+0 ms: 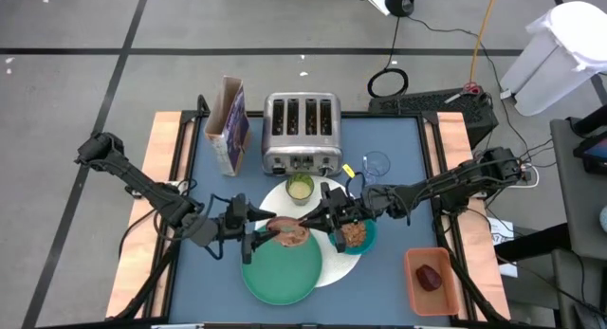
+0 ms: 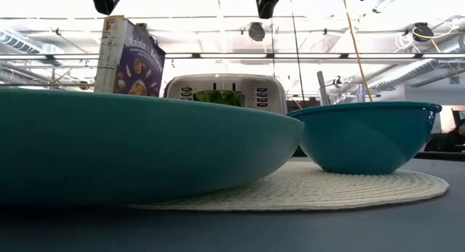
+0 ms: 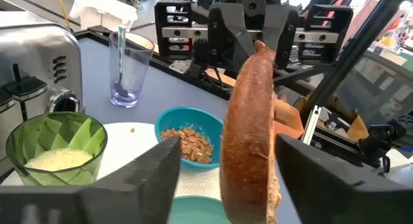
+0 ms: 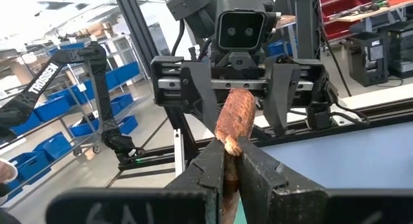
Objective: Arrange a breakfast setting
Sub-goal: Put the bread on the green plate
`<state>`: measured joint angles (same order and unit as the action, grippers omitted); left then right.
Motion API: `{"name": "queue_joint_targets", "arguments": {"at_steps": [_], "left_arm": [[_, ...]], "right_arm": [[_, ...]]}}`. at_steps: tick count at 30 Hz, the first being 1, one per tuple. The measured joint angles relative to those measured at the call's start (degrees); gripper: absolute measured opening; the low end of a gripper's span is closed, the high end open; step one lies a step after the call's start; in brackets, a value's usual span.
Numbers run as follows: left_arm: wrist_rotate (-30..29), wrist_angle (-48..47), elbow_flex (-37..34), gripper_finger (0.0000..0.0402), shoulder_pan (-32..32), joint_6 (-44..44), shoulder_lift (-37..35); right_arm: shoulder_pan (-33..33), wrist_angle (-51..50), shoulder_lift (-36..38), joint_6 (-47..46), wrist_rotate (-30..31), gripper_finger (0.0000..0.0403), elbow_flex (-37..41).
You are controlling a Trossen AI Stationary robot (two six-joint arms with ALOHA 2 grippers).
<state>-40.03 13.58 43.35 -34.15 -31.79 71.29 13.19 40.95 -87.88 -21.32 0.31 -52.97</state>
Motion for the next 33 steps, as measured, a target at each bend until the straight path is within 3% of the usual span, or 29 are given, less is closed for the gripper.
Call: {"name": "queue_joint_targets", "arguments": {"at_steps": [8,13,24,33], "left_arm": [[0.1,0.02,0.0,0.0136,0.0,0.0,0.0],[0.39,0.0,0.0,0.0093,-0.04,0.06,-0.02],[0.32,0.0,0.0,0.0082,0.0,0.12,-0.02],[2.09,-0.08,0.0,0.0081,0.07,-0.13,-0.02]], "right_arm": [[0.0,-0.02,0.0,-0.01,-0.03,0.0027,0.0],[0.0,-0.02,0.0,0.0,-0.03,0.0027,0.0],[0.0,0.0,0.0,-0.01,-0.07,0.0043,-0.01],[0.02,0.09,0.01,1.9,-0.47,0.0133,-0.04]]}}
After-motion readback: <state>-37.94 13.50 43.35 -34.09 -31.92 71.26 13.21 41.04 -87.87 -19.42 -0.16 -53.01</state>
